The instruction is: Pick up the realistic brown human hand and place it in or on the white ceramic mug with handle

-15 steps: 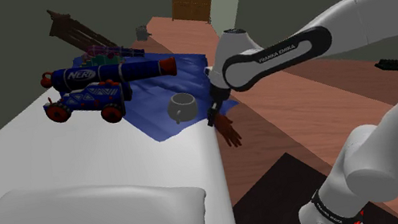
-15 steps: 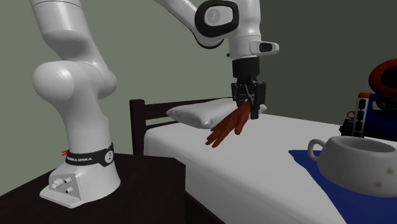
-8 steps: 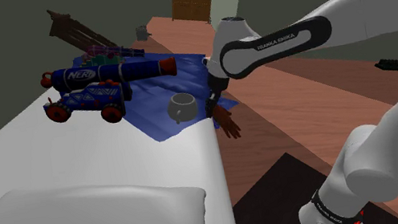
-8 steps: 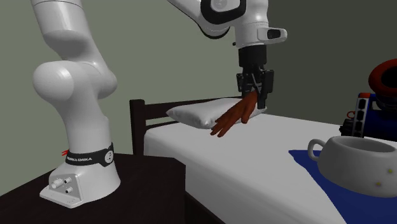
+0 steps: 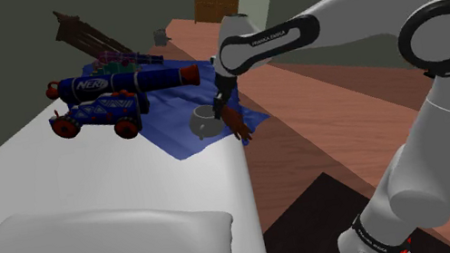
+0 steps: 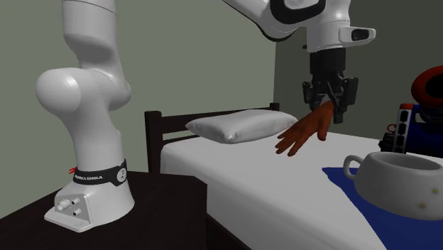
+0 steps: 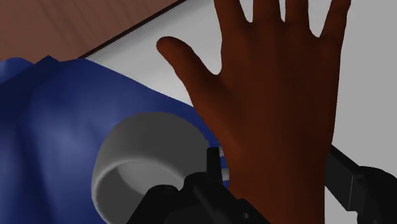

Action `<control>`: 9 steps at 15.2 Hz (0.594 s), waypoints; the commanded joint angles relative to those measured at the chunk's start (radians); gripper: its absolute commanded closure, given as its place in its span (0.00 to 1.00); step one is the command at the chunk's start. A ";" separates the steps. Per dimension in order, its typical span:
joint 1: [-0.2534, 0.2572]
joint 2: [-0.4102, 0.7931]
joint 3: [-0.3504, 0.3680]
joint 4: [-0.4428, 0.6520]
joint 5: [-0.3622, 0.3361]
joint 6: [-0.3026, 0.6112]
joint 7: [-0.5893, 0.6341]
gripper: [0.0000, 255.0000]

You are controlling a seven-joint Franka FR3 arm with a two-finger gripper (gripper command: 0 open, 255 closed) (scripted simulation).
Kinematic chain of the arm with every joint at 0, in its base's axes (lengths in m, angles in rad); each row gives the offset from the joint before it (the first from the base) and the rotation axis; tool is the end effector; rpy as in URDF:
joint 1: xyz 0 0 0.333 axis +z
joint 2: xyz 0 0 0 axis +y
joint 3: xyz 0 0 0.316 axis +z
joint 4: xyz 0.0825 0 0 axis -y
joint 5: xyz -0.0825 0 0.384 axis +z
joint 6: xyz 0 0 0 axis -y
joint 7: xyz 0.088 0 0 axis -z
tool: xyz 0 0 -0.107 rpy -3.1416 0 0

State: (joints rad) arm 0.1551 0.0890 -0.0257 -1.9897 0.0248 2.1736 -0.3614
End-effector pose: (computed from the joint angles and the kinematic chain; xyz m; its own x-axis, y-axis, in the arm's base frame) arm 0.5786 0.0765 0.4276 0.8836 0.4585 0.0954 0.4592 -0.8882 0.0153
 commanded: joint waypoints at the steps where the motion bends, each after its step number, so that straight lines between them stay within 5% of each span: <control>1: -0.003 0.070 -0.002 0.095 0.003 -0.024 -0.005 1.00; 9: -0.032 0.409 -0.010 0.593 0.017 -0.184 -0.039 1.00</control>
State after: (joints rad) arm 0.1300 0.4545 -0.0340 -1.4665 0.0398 2.0150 -0.3931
